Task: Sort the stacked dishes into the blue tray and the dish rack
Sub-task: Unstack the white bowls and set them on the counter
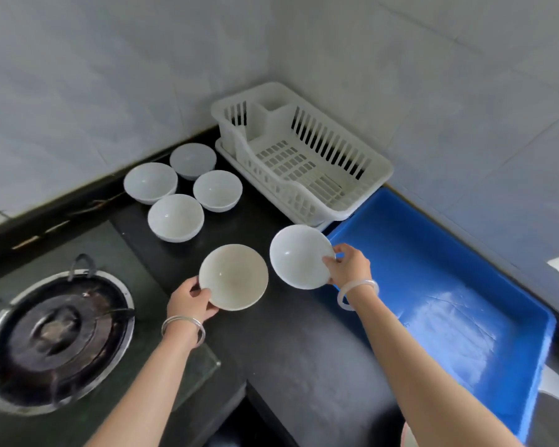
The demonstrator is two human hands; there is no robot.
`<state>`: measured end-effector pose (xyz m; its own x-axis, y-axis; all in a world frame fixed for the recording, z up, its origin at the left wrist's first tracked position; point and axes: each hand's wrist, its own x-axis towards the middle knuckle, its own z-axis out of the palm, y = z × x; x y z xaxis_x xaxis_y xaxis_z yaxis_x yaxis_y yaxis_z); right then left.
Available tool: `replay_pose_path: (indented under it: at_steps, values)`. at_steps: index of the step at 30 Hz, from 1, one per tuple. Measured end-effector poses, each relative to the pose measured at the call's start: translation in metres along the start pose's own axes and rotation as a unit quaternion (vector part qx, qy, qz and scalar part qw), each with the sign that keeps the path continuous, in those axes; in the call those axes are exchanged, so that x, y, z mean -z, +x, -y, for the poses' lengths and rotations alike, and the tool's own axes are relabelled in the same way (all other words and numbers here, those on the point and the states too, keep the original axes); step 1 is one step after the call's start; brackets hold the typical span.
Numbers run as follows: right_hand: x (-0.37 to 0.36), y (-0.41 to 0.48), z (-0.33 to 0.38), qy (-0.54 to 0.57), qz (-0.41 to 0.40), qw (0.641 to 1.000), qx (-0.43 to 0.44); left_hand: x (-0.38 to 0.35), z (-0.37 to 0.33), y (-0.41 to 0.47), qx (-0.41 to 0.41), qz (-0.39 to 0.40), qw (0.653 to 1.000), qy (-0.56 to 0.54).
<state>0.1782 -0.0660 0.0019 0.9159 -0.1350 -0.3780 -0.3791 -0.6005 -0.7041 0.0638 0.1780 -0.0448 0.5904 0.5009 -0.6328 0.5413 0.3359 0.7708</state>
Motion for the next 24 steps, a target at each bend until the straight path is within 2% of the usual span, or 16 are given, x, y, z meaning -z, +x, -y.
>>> replay_pose_path:
  at_steps: [10, 18, 24]
  values:
    - [-0.082, 0.057, 0.05, 0.007, 0.041, 0.999, -0.027, 0.025, -0.012, 0.039, 0.015, -0.068, 0.996, -0.059]
    - [-0.113, 0.076, 0.052, 0.032, 0.046, 0.997, -0.051, 0.022, -0.011, 0.047, 0.025, -0.078, 0.991, -0.104]
    - [-0.126, 0.081, 0.05, 0.097, 0.056, 0.991, -0.076, 0.019, -0.011, 0.049, 0.023, -0.099, 0.986, -0.131]
